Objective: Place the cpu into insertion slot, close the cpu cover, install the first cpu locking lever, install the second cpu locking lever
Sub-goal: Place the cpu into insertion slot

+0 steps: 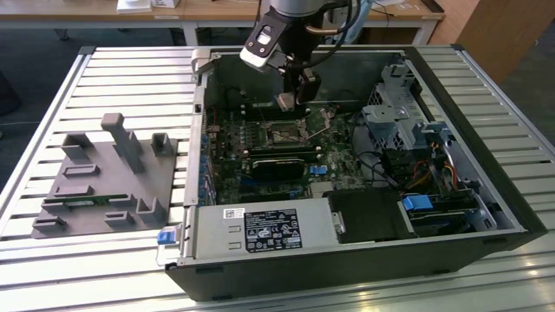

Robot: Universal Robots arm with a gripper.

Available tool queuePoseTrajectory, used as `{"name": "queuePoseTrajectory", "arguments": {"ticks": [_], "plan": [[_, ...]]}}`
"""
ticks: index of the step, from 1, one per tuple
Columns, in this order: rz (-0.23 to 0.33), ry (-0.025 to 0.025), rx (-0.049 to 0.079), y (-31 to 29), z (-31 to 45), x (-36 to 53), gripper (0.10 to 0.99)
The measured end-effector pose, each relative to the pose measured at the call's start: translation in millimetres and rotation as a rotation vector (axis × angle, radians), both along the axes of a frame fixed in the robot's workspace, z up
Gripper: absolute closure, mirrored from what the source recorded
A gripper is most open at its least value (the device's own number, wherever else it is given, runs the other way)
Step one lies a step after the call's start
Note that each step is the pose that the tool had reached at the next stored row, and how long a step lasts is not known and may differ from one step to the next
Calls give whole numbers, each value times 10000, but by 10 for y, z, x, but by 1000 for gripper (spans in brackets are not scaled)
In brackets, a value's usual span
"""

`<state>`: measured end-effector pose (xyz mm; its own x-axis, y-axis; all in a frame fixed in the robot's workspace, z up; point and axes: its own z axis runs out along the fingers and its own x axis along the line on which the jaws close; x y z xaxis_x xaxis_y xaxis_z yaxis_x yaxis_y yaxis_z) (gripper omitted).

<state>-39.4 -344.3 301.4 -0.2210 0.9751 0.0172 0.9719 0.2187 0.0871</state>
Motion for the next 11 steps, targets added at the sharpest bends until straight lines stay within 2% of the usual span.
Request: {"name": "queuePoseTrajectory", "arguments": {"ticks": [11], "plan": [[0,-3,4,1,-29,0,545]]}}
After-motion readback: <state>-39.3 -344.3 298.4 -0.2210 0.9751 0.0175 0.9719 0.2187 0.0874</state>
